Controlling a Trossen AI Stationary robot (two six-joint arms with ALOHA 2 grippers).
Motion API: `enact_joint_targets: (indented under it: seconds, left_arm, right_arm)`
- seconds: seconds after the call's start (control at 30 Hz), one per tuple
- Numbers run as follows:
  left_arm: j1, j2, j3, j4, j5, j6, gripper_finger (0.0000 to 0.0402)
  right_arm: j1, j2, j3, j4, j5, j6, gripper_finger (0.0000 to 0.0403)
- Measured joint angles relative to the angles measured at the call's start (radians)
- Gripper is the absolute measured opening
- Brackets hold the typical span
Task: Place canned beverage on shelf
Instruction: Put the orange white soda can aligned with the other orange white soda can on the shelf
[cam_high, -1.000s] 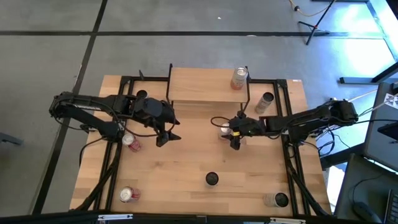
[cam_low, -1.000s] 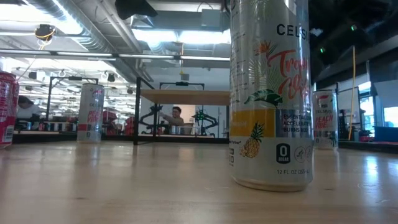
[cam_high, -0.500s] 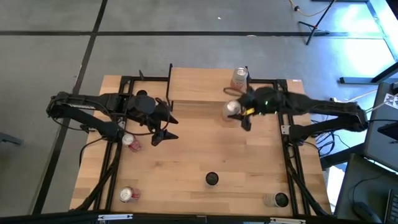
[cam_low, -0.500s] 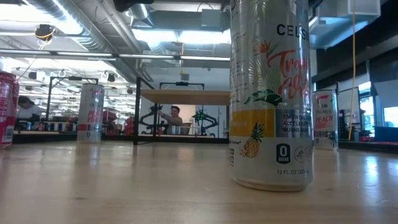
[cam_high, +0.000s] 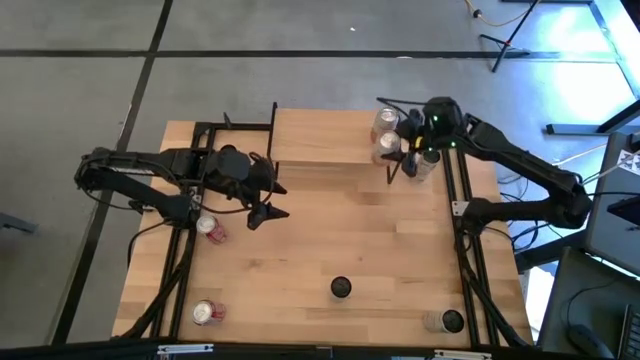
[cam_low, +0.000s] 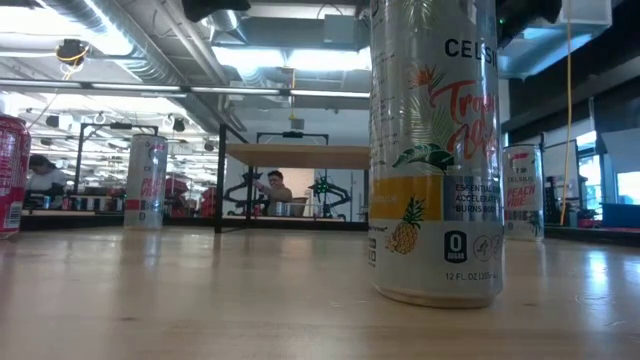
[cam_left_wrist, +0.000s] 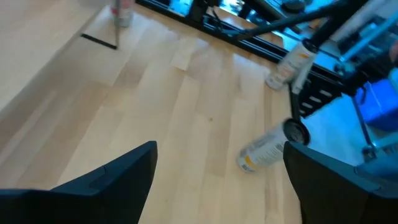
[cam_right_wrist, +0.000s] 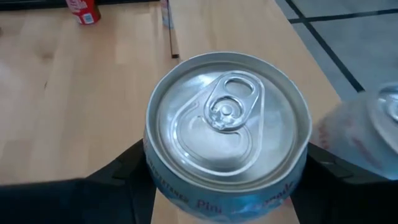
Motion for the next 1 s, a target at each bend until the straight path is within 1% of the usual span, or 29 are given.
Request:
enact_joint_targets:
  seconds: [0.07,0.13,0.3,0.47,0.73,0.8,1.0]
  left_arm:
    - [0.0,0.0,0.0,0.003,-0.009,-0.001,0.0343]
    - [-0.001,0.0,0.0,0.01,-0.022,-0.001,0.0343]
    - [0.0,0.0,0.0,0.023,-0.06,-0.004,0.0343]
    - [-0.001,0.0,0.0,0.026,-0.059,-0.007,0.0343]
    - [-0.001,0.0,0.0,0.052,-0.079,-0.006,0.0343]
    - [-0.001,0.0,0.0,0.051,-0.079,-0.006,0.0343]
    - [-0.001,0.0,0.0,0.052,-0.076,-0.006,0.0343]
  right_arm:
    - [-0.037,0.011,0.0,-0.002,-0.032,-0.024,0.0254]
    - [-0.067,0.025,0.0,0.005,-0.042,-0.041,0.0254]
    - [-0.104,0.061,0.0,-0.008,-0.062,-0.082,0.0254]
    - [-0.11,0.083,0.0,0.007,-0.064,-0.114,0.0254]
    - [-0.11,0.113,0.004,0.025,-0.061,-0.119,0.0255]
    - [-0.11,0.113,0.004,0.022,-0.058,-0.117,0.0271]
    - [-0.109,0.112,0.002,0.019,-0.041,-0.11,0.0347]
